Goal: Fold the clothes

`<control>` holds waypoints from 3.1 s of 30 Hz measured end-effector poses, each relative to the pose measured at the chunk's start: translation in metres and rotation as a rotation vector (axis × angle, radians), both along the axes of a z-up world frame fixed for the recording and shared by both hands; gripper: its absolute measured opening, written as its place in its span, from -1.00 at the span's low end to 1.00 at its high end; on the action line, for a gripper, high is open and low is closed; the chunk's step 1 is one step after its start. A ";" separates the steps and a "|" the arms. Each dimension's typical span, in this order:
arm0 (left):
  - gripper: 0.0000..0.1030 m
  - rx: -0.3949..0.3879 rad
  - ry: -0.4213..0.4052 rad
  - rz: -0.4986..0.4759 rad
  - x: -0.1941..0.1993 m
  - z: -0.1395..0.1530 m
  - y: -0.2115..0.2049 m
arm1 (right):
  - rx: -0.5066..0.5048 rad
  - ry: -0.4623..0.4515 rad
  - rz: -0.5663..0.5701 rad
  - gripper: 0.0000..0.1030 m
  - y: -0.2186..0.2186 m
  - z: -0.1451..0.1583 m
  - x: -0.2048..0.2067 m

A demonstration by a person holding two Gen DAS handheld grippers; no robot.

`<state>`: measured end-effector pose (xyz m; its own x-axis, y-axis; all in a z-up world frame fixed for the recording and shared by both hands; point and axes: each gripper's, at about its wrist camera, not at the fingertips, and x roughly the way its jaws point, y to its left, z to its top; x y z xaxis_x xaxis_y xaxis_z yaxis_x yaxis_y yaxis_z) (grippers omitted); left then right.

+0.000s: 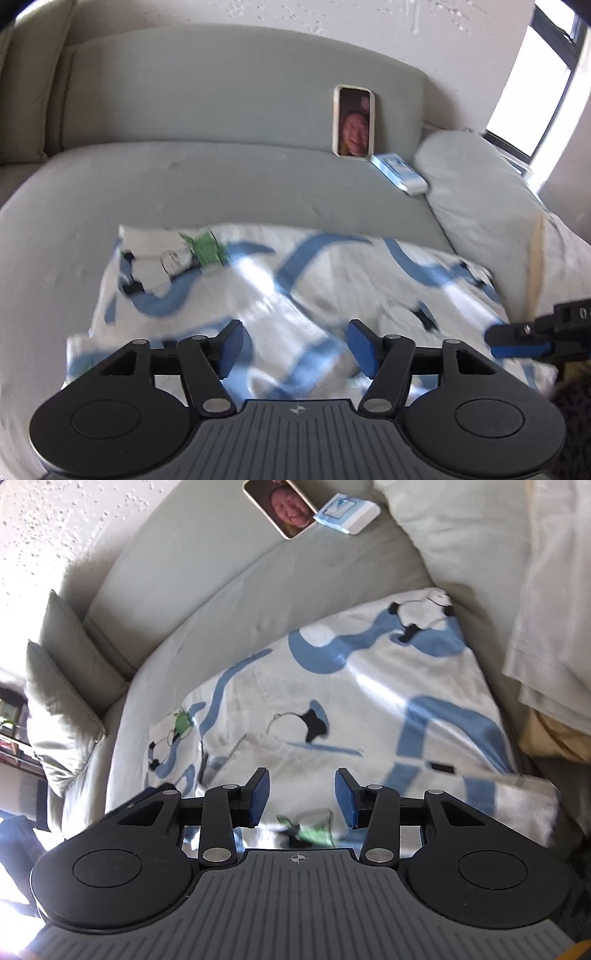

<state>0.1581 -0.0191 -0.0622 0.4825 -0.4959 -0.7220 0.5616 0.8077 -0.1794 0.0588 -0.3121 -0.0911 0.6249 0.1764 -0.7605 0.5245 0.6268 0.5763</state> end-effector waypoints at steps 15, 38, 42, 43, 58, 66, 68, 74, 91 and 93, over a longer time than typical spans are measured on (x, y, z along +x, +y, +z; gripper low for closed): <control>0.04 -0.011 0.297 -0.008 0.089 -0.047 -0.014 | 0.153 0.051 -0.013 -0.05 -0.023 -0.035 0.074; 0.02 0.082 0.247 -0.403 -0.076 0.004 0.074 | 0.218 0.072 0.369 -0.04 0.041 0.003 -0.018; 0.19 -0.047 0.165 -0.184 -0.051 0.017 0.060 | 0.079 -0.009 0.160 -0.05 0.017 0.010 0.003; 0.19 -0.070 0.158 -0.141 -0.048 0.018 0.056 | 0.049 0.015 0.115 -0.07 0.013 0.004 0.012; 0.22 -0.087 0.338 -0.332 -0.101 -0.021 0.057 | 0.336 0.237 0.372 0.03 0.061 -0.044 -0.023; 0.22 -0.136 0.281 -0.186 -0.100 -0.015 0.081 | 0.118 -0.051 0.203 -0.01 0.065 -0.006 -0.010; 0.22 -0.137 0.250 -0.140 -0.102 -0.012 0.088 | 0.049 -0.065 0.173 -0.23 0.079 -0.016 0.009; 0.21 -0.281 0.162 0.070 -0.091 -0.003 0.135 | 0.235 0.032 0.416 -0.25 0.130 -0.053 0.029; -0.04 0.224 0.201 -0.036 0.047 -0.037 0.048 | 0.225 -0.044 0.273 -0.06 0.097 -0.008 -0.039; -0.04 0.274 0.215 -0.100 0.035 -0.033 0.062 | 0.222 -0.046 0.274 -0.05 0.093 -0.005 -0.045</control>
